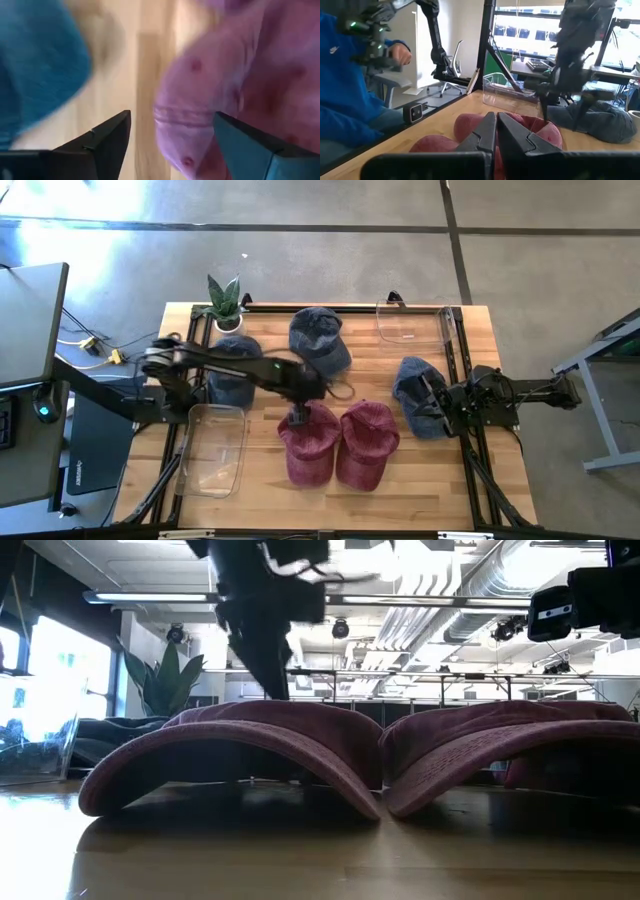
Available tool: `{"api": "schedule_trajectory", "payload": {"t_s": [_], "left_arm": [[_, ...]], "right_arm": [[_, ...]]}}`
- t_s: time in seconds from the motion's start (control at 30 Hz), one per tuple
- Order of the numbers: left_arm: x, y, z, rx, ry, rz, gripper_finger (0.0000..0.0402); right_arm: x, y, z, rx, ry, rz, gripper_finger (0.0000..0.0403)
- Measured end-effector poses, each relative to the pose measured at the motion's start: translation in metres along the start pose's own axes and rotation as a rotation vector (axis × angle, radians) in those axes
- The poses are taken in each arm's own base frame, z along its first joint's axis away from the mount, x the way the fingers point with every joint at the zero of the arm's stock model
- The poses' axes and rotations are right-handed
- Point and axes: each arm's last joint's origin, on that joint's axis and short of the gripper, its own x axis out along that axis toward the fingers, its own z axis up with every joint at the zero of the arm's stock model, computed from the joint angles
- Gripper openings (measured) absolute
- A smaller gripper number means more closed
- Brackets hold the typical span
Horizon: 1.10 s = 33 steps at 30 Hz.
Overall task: Pick & Place hat
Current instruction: Put the left red cap into the bottom transparent bin
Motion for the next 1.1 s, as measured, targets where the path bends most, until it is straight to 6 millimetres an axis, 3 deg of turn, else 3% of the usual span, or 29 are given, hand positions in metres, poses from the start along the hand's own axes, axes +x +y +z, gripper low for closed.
{"api": "schedule_trajectory", "payload": {"t_s": [0.2, 0.33, 0.43, 0.57, 0.63, 0.7, 0.87, 1.0, 1.1], "left_arm": [[0.032, -0.028, 0.005, 0.096, 0.097, -0.068, 0.0267], [0.046, -0.031, 0.008, 0.094, 0.088, -0.063, 0.0231], [0.050, -0.028, 0.009, 0.099, 0.080, -0.056, 0.0172], [0.043, -0.018, 0.014, 0.109, 0.088, -0.051, 0.0051], [0.032, -0.014, 0.020, 0.109, 0.119, -0.042, 0.0014], [0.011, -0.010, 0.028, 0.113, 0.151, 0.028, 0.0019], [-0.064, -0.017, 0.049, 0.146, 0.155, 0.291, 0.0005], [-0.115, -0.043, 0.057, 0.111, 0.028, 0.364, 0.0005], [-0.128, -0.074, 0.054, 0.112, -0.034, 0.310, 0.0003]], "right_arm": [[0.000, 0.000, 0.000, 0.001, 0.003, 0.000, 0.0012], [0.000, 0.000, 0.000, 0.001, 0.002, 0.000, 0.0012], [0.000, 0.000, 0.000, 0.001, 0.001, 0.000, 0.0012], [0.000, 0.000, 0.000, 0.001, 0.001, 0.001, 0.0012], [0.000, 0.000, 0.000, 0.000, 0.001, 0.000, 0.0012], [0.000, 0.000, 0.000, 0.000, 0.001, 0.000, 0.0012], [0.000, 0.000, 0.000, 0.000, 0.001, 0.000, 0.0012], [0.000, 0.000, 0.000, 0.000, 0.000, 0.000, 0.0012], [0.000, 0.000, 0.000, 0.000, 0.001, 0.000, 0.0012]]}}
